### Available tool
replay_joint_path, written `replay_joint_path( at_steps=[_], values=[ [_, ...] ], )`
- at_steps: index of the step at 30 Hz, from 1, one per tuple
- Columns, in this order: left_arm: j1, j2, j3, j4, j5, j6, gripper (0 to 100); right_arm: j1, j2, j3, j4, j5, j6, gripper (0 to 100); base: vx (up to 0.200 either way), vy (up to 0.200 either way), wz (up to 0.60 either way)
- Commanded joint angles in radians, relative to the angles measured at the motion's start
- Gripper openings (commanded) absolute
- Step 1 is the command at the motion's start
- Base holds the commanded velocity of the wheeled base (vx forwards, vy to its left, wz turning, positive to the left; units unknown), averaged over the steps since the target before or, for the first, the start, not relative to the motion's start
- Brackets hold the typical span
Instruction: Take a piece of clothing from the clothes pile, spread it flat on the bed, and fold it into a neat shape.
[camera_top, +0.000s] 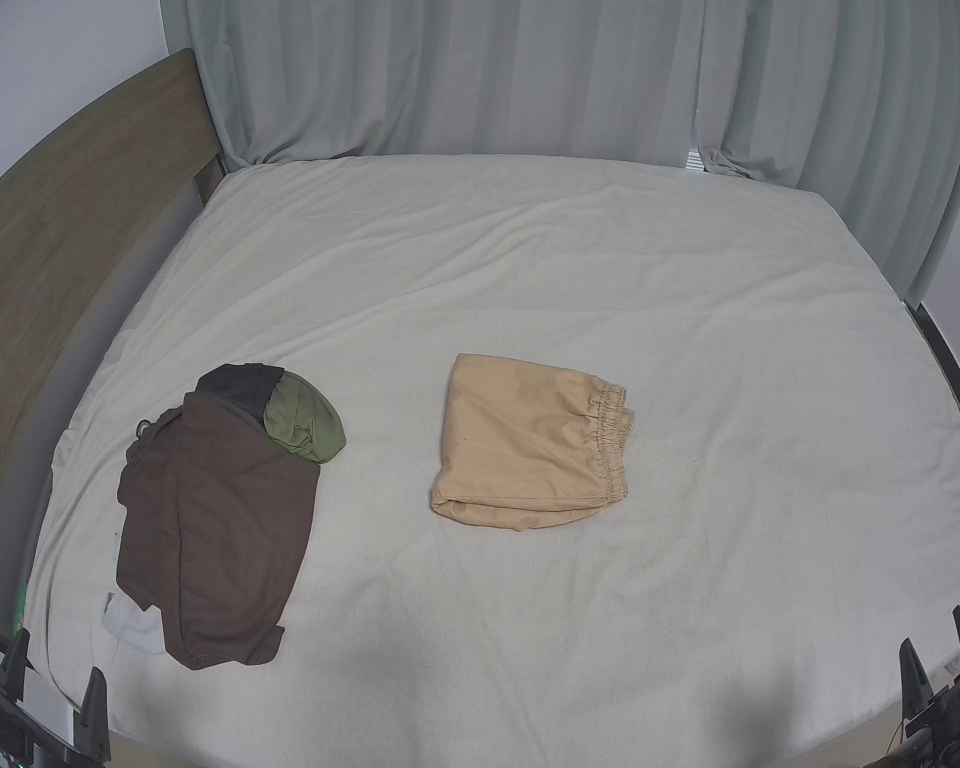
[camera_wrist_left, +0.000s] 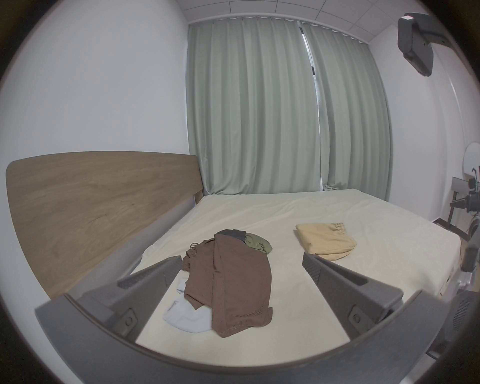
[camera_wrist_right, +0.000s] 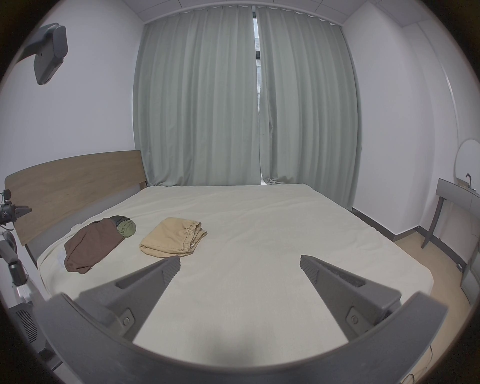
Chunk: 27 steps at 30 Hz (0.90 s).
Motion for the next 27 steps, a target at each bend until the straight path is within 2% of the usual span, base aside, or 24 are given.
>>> replay_joint_path(
  at_steps=[1, 3, 7, 9, 11, 12, 13, 14, 19, 20, 27],
  values=[
    [-0.005, -0.015, 0.015, 0.010, -0.060, 0.010, 100, -0.002, -0.011, 0.018, 0.001, 0.013, -0.009, 100, 0.000, 0.000, 0.00],
    [-0.005, -0.015, 0.013, 0.020, -0.053, -0.004, 100, 0.001, -0.011, 0.018, 0.001, 0.023, -0.007, 100, 0.000, 0.000, 0.00],
    [0.000, -0.015, 0.012, 0.016, 0.046, -0.005, 100, -0.003, -0.011, 0.018, 0.001, 0.016, -0.009, 100, 0.000, 0.000, 0.00],
    [-0.001, -0.015, 0.012, 0.017, 0.046, -0.002, 100, -0.003, -0.011, 0.018, 0.001, 0.016, -0.014, 100, 0.000, 0.000, 0.00],
    [-0.003, -0.015, 0.007, 0.030, -0.014, 0.001, 100, 0.001, -0.011, 0.018, 0.001, 0.020, -0.017, 100, 0.000, 0.000, 0.00],
    [-0.003, -0.015, 0.004, 0.042, -0.079, -0.005, 100, 0.001, -0.011, 0.018, 0.001, 0.020, -0.018, 100, 0.000, 0.000, 0.00],
    [-0.003, -0.015, 0.004, 0.042, -0.079, -0.005, 100, 0.000, -0.011, 0.018, 0.001, 0.020, -0.018, 100, 0.000, 0.000, 0.00],
    [-0.005, -0.012, -0.007, 0.071, -0.165, -0.015, 100, 0.000, -0.011, 0.018, -0.001, 0.022, -0.020, 100, 0.000, 0.000, 0.00],
    [-0.001, -0.013, 0.018, 0.060, -0.060, -0.018, 100, 0.000, -0.011, 0.018, 0.001, 0.022, -0.012, 100, 0.000, 0.000, 0.00],
    [-0.003, -0.012, 0.018, 0.059, -0.009, -0.028, 100, 0.000, -0.011, 0.018, -0.001, 0.020, -0.011, 100, 0.000, 0.000, 0.00],
    [-0.005, -0.012, 0.018, 0.062, -0.001, -0.047, 100, 0.003, -0.011, 0.018, -0.004, 0.023, -0.020, 100, 0.000, 0.000, 0.00]
  ],
)
